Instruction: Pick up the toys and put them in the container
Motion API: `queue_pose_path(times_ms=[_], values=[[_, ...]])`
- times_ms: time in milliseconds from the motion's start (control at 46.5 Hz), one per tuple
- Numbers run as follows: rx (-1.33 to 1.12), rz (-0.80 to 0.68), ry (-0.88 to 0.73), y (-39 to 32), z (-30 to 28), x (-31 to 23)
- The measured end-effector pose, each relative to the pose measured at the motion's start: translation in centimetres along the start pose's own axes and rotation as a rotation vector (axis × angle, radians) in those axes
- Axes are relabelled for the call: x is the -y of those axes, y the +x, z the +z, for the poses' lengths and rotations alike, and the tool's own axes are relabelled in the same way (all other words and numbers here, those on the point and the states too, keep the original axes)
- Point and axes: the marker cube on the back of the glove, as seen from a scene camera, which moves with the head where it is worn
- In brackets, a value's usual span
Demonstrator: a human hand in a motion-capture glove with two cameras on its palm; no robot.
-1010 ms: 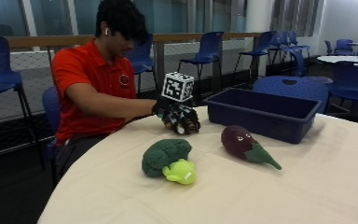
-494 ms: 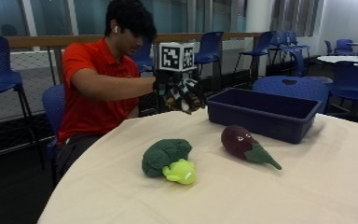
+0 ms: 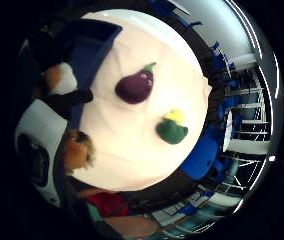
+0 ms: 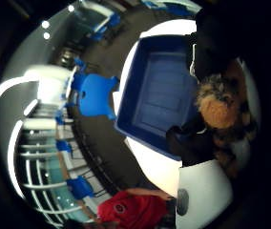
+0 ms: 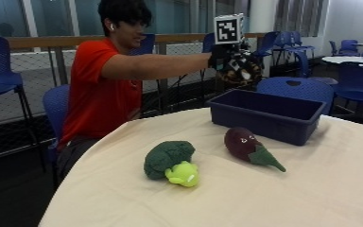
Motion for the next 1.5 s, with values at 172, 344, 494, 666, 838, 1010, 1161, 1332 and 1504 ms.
queue_pose_path(times_ms=[172, 344, 494, 666, 838, 1010, 1161, 1332, 1504], values=[[0.035, 0.012, 0.017, -3.6, 2.8, 4.5], [-0.086, -0.068, -0.118, -3.2, 6.6, 5.3], [-0.151, -0.071, -0.206, -0.7, 8.0, 4.2], [-0.005, -0.023, -0.126, 5.8, 6.2, 1.9], [-0.062, 0.179, -0.130, 16.9, 4.9, -2.3], [-0.093, 0.298, -0.159, 24.6, 4.8, -6.2], [-0.123, 0.358, -0.188, 29.3, 6.5, -9.3], [-0.112, 0.397, -0.189, 32.8, 8.7, -11.7], [-0.086, 0.432, -0.242, 34.7, 11.0, -12.9]])
